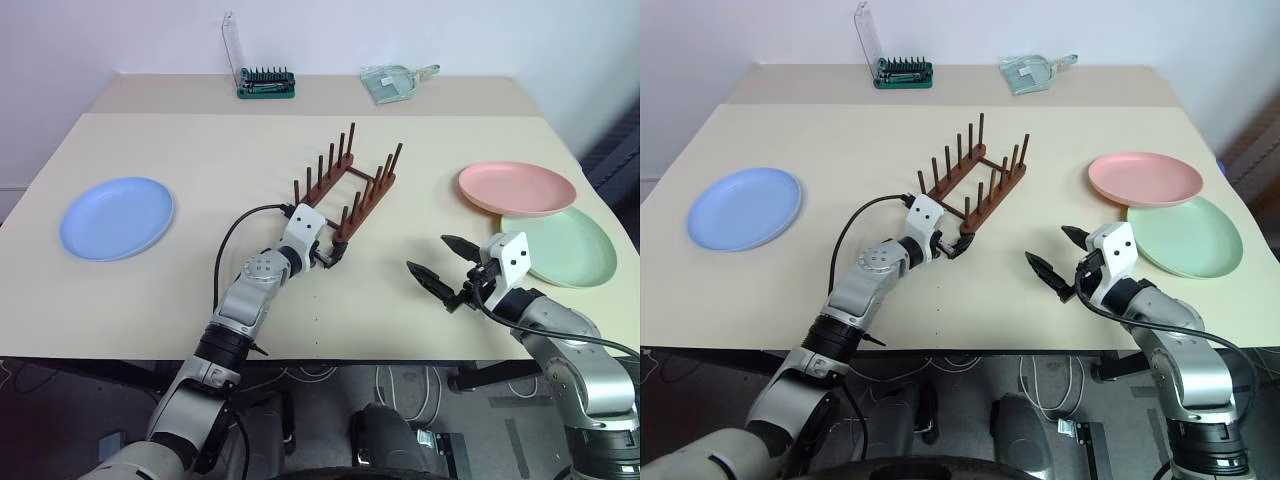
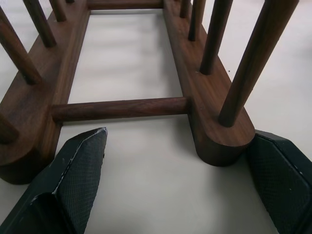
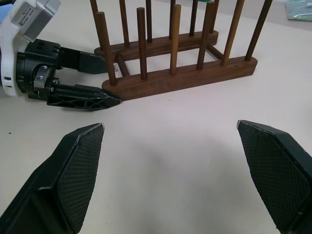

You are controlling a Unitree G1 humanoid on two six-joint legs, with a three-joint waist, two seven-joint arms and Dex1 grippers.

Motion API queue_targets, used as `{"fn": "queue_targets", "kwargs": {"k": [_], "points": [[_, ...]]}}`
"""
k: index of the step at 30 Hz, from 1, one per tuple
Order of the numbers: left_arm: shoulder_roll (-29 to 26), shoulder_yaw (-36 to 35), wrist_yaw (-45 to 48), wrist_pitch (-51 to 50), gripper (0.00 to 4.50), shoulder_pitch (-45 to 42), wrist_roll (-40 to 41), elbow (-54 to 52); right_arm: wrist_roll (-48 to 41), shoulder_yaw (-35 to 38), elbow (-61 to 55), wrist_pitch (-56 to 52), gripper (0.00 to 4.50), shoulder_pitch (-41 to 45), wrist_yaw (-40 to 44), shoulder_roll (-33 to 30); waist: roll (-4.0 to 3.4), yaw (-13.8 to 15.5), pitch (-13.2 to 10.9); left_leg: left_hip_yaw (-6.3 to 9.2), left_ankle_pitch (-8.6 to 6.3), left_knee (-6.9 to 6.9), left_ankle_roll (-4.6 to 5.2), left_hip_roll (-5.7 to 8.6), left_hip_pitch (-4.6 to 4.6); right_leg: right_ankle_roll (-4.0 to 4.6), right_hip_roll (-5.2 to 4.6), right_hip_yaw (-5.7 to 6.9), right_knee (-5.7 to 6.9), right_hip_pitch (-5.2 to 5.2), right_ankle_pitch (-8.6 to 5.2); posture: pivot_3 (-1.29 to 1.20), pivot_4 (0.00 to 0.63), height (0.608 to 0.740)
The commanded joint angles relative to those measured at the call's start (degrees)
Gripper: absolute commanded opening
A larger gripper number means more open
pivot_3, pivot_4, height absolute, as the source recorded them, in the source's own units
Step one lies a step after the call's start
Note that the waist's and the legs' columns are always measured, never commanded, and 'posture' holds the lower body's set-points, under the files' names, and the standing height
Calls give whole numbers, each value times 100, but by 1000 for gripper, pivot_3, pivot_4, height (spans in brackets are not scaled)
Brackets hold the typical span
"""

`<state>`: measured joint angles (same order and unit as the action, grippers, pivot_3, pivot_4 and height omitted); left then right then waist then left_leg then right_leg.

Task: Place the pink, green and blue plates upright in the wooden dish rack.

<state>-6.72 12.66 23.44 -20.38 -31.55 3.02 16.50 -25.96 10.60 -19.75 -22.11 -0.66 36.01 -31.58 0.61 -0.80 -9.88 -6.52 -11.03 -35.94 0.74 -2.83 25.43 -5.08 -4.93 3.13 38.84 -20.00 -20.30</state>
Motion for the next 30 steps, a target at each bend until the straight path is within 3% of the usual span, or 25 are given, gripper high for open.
{"fn": "queue_targets", "kwargs": {"k": [1,4,10,18,30], "points": [[68,114,201,-78,4500,87,-5,105,-5,84,-159,112,4463,4,-37,33,0,9,0,0,0,0,0,0,0,0,-1,0,0,0,0,0,150,732],[117,29,209,-80,3611,64,7,145,-9,79,-180,104,4500,-3,-55,36,0,20,0,0,0,0,0,1,1,0,-2,1,-3,0,0,0,150,732],[144,-147,150,-17,739,9,-4,234,-15,42,-197,90,4500,0,-69,52,0,22,0,0,-1,2,1,2,3,0,-3,3,-11,3,0,0,150,732],[-33,-194,198,124,715,-14,-145,316,-15,7,-178,90,4500,56,-66,44,0,15,0,1,-1,2,2,2,0,-1,-3,5,-13,7,0,0,150,732],[-1567,-27,3515,1463,715,233,617,-183,-88,103,-393,-188,4500,-635,415,-475,-1,37,-1,0,1,23,-3,3,8,1,-5,8,-42,4,1,0,150,732]]}}
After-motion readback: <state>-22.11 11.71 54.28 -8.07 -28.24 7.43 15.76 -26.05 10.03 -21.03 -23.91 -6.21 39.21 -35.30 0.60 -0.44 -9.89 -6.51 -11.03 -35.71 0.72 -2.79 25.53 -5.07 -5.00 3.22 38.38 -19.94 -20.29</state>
